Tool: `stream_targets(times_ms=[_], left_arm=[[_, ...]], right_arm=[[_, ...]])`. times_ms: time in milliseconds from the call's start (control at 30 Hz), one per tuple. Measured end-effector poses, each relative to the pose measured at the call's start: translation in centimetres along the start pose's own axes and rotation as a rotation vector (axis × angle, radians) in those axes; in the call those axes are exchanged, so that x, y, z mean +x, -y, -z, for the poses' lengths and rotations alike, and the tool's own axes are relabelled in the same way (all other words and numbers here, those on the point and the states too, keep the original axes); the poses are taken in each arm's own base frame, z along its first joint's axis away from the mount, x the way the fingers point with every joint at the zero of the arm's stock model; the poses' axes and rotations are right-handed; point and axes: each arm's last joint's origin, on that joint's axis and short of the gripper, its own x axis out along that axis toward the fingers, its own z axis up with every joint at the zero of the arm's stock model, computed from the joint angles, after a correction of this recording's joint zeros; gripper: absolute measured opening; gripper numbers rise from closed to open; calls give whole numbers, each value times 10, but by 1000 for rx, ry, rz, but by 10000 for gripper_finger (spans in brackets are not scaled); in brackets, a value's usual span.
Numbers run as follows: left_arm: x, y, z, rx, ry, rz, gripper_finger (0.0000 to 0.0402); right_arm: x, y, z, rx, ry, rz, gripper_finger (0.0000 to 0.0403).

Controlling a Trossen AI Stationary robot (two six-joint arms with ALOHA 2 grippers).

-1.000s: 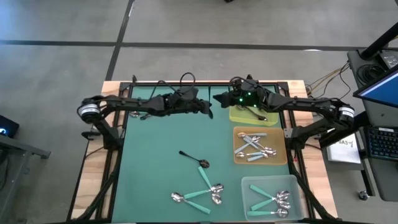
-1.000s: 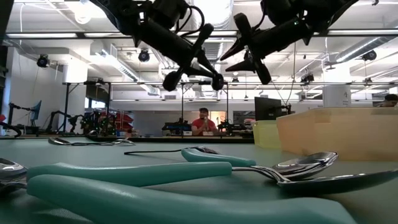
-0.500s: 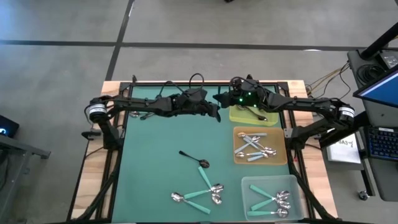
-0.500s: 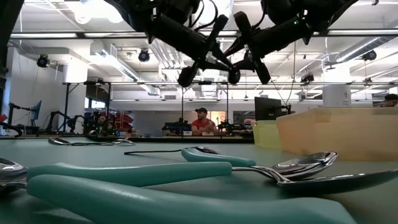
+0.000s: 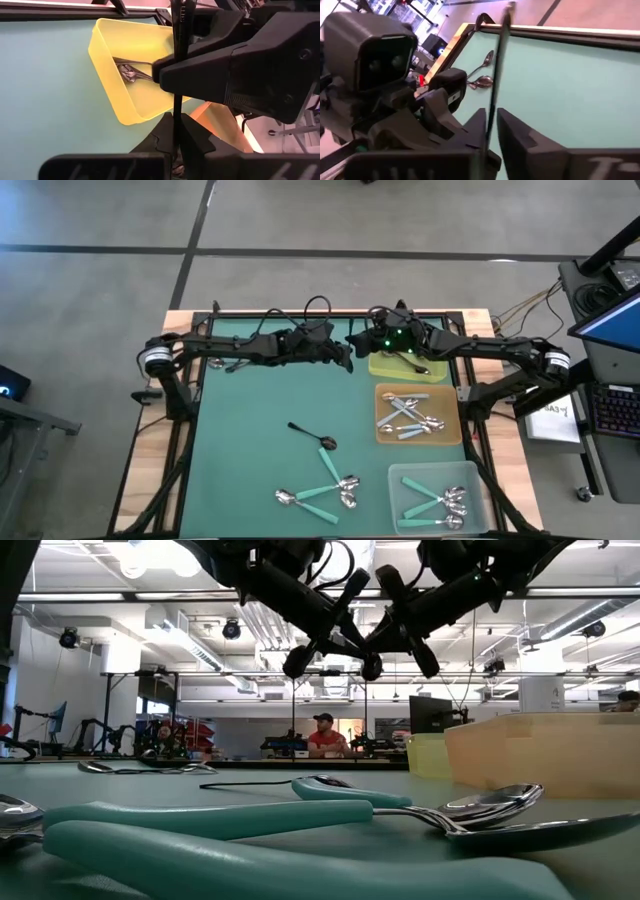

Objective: Sort silverware by color (type)
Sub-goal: Put the black spoon into the yellow bin

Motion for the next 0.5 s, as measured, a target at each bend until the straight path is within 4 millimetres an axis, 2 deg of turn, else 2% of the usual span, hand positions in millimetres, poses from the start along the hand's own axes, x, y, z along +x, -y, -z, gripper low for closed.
stream_targets(times_ms=[67, 233, 367, 500], left_arm=[[0, 0, 0, 0, 2, 0, 0], [0, 1, 0, 12, 3, 6, 5], [0, 1, -1, 50, -4, 13, 34], [-1, 6, -3, 103, -18, 45, 71]], right_arm=[[0, 0, 0, -24, -1, -4, 14], [-1, 1, -2, -53, -18, -26, 10], [-1, 5, -5, -93, -25, -27, 9], [-4, 16, -10, -136, -35, 22, 9]])
